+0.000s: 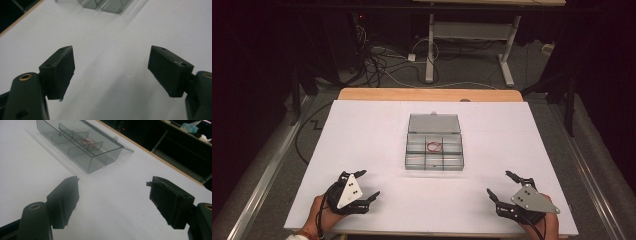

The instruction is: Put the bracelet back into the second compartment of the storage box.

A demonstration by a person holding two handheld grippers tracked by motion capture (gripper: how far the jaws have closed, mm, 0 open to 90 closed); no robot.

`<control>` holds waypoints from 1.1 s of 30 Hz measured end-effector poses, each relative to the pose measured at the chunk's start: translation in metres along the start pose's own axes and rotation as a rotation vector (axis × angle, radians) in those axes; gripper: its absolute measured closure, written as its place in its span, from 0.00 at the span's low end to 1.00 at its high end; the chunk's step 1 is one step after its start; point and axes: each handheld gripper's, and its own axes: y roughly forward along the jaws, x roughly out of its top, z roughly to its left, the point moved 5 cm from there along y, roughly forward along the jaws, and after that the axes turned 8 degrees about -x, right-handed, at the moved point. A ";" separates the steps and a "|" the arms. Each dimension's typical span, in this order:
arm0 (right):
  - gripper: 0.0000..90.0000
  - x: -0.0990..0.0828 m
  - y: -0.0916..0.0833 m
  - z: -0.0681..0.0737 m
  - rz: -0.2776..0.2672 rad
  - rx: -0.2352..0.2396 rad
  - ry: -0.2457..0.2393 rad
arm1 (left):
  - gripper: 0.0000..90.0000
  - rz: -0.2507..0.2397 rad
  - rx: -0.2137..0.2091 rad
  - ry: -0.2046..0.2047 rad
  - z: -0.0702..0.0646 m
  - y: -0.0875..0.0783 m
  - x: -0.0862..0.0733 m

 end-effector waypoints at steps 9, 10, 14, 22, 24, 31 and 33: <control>0.27 0.001 0.006 0.000 0.004 0.016 0.013 | 0.23 0.025 -0.003 -0.017 -0.002 -0.004 -0.007; 0.27 0.001 0.006 0.000 0.004 0.018 0.010 | 0.23 0.023 0.001 -0.018 -0.003 -0.004 -0.007; 0.27 0.002 0.006 0.002 0.001 0.024 -0.003 | 0.23 0.025 0.009 -0.006 -0.003 -0.007 -0.006; 0.27 0.005 0.005 0.003 -0.003 0.018 -0.008 | 0.23 0.030 0.002 -0.006 -0.003 -0.006 -0.006; 0.27 0.004 0.006 0.003 0.000 0.019 -0.007 | 0.23 0.027 -0.003 -0.008 -0.003 -0.006 -0.006; 0.27 0.002 0.006 0.002 0.006 0.019 -0.009 | 0.23 0.025 -0.003 -0.006 -0.005 -0.003 -0.004; 0.27 0.002 0.006 0.002 0.004 0.017 -0.007 | 0.23 0.020 -0.003 -0.007 -0.005 -0.001 -0.003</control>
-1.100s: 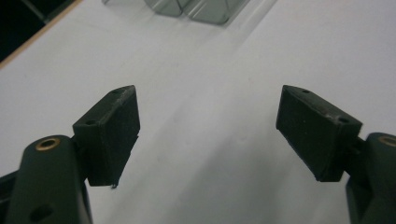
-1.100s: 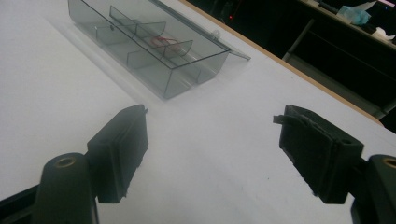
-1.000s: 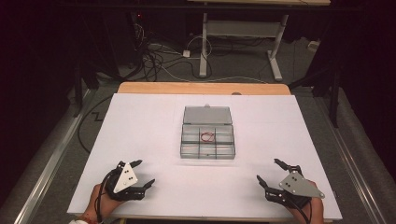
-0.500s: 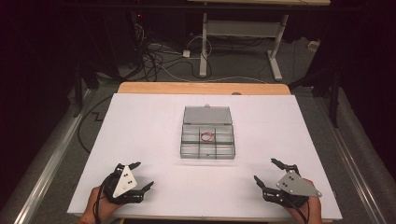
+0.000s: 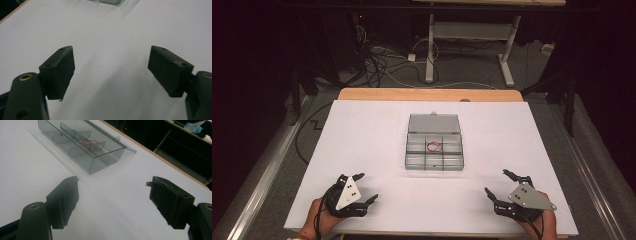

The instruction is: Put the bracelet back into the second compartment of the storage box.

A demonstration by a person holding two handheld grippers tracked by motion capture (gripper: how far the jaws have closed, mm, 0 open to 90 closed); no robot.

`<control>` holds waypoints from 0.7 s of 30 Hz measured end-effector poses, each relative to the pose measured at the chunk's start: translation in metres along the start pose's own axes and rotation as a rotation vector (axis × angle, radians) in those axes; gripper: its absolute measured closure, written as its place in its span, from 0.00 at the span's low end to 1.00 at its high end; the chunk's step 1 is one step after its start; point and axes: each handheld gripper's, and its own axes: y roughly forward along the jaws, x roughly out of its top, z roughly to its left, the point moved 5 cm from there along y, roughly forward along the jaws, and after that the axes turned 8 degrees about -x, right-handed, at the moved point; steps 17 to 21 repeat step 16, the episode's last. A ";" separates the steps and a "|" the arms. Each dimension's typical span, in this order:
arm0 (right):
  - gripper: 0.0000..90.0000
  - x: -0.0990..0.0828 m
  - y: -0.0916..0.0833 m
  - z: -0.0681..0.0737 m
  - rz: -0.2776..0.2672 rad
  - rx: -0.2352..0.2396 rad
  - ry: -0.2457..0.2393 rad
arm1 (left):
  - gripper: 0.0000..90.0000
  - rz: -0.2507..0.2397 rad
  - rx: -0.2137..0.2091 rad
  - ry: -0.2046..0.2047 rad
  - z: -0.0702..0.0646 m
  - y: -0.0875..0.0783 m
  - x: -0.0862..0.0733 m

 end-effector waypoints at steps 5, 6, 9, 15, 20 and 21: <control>0.27 -0.001 0.004 -0.001 0.009 0.005 0.000 | 0.23 -0.011 -0.006 -0.006 0.001 0.003 0.001; 0.27 -0.001 0.004 -0.001 0.010 0.004 -0.001 | 0.23 -0.009 -0.006 -0.005 0.001 0.004 0.001; 0.26 -0.001 0.005 -0.001 0.007 0.008 0.002 | 0.23 -0.004 -0.001 0.003 0.001 0.004 0.000; 0.24 -0.002 0.003 0.001 0.001 0.007 0.007 | 0.23 -0.004 0.017 0.011 0.002 -0.001 0.004; 0.24 -0.002 0.002 0.001 0.002 0.005 0.003 | 0.23 -0.007 0.016 0.006 0.002 0.000 0.005; 0.24 -0.002 0.002 0.001 0.002 0.005 0.003 | 0.23 -0.007 0.016 0.006 0.002 0.000 0.005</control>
